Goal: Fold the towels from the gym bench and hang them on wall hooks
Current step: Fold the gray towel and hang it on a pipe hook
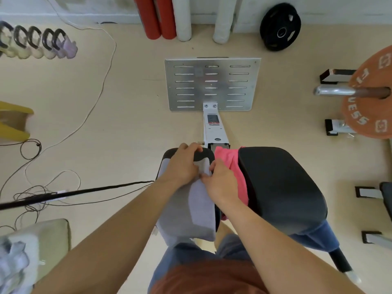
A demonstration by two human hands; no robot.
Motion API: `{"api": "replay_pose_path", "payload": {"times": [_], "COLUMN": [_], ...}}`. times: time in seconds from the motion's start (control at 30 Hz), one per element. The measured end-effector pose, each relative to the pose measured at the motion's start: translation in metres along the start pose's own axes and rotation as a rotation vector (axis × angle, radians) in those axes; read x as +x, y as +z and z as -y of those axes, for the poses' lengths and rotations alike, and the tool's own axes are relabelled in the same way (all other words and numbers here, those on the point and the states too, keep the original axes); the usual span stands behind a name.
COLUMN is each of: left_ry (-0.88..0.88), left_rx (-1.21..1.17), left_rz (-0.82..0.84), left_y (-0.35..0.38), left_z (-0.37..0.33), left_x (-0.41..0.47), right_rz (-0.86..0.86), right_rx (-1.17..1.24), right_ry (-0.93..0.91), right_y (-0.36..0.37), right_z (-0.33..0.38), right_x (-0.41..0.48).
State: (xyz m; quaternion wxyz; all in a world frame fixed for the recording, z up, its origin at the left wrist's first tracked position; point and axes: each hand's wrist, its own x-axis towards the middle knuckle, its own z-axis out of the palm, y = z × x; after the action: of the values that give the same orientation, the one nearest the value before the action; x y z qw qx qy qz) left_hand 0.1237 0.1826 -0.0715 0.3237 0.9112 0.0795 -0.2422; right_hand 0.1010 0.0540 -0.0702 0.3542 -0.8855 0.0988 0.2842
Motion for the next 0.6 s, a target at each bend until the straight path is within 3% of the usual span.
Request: {"api": "replay_pose_path", "payload": {"times": [0.17, 0.3, 0.43, 0.6], "left_ry": [-0.093, -0.219, -0.199, -0.208], "left_rx": [0.070, -0.224, -0.318, -0.424], "left_rz": [-0.103, -0.288, -0.425, -0.480], "left_y": [-0.006, 0.002, 0.014, 0.035], "left_z": [0.030, 0.054, 0.056, 0.063], "left_x": [-0.055, -0.086, -0.106, -0.151], "right_rz": [-0.019, -0.164, -0.314, -0.352], "right_rx": [-0.140, -0.134, 0.067, 0.287], "right_ry": [-0.060, -0.211, -0.063, 0.034], "right_y": [-0.002, 0.010, 0.031, 0.062], "right_z": [-0.013, -0.029, -0.040, -0.050], "right_x": [-0.022, -0.063, -0.103, -0.134]}}
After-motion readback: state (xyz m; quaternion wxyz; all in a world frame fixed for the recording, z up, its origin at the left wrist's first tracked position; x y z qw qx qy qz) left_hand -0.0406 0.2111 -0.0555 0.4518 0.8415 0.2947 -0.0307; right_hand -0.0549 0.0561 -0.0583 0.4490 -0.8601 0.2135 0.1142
